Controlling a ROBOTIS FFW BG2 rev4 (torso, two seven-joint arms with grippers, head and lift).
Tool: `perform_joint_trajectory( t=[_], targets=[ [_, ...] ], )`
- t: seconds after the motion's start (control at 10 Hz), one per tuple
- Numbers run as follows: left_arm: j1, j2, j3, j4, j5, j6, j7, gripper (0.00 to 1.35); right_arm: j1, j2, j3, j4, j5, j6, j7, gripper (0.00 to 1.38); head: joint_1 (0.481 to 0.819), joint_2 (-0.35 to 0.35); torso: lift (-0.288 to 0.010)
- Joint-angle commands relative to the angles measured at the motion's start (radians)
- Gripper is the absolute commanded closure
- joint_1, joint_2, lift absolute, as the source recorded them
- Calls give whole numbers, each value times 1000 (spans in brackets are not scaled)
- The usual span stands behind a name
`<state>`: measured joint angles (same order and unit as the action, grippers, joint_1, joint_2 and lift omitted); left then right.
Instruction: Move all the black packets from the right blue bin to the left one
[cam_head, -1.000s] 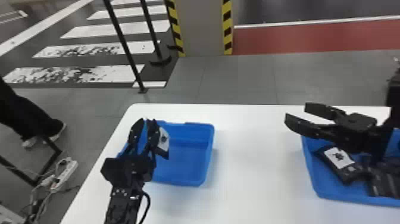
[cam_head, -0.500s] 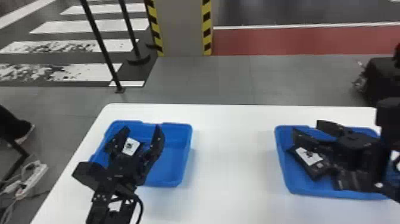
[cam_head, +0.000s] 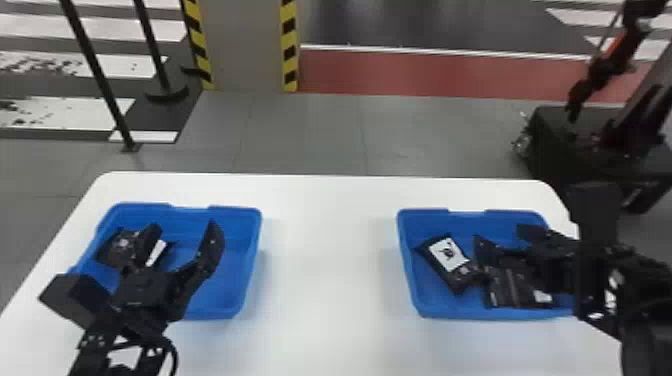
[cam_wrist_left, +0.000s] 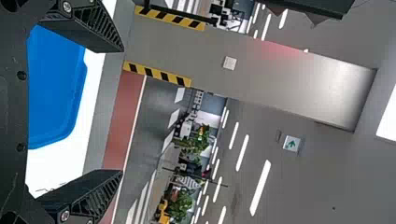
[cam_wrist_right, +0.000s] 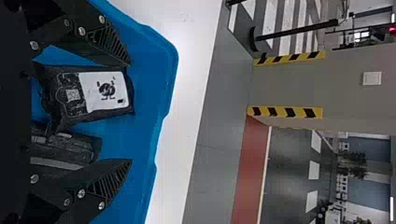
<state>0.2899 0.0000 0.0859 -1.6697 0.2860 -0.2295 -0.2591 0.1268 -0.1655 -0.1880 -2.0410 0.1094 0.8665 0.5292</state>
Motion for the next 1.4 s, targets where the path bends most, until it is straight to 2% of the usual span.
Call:
perform_joint_trajectory(
  t=[0.0, 0.2, 0.5, 0.9, 1.3],
  targets=[
    [2, -3, 2, -1, 1, 1, 0, 101, -31, -6, -1, 69, 26, 22, 2, 317, 695, -59, -110],
    [5, -3, 2, -1, -1, 4, 0, 101, -63, -9, 1, 172, 32, 27, 32, 321, 695, -78, -110],
    [14, -3, 20, -1, -11, -26, 0, 102, -95, 1, 18, 243, 69, 46, 41, 317, 695, -78, -110],
    [9, -3, 20, -1, -21, -26, 0, 108, -200, 1, 62, 383, 92, 29, 120, 318, 695, -54, -110],
    [9, -3, 21, -1, -21, -23, 0, 108, -183, 11, 85, 344, 90, 98, 126, 321, 695, -17, -110]
  ],
)
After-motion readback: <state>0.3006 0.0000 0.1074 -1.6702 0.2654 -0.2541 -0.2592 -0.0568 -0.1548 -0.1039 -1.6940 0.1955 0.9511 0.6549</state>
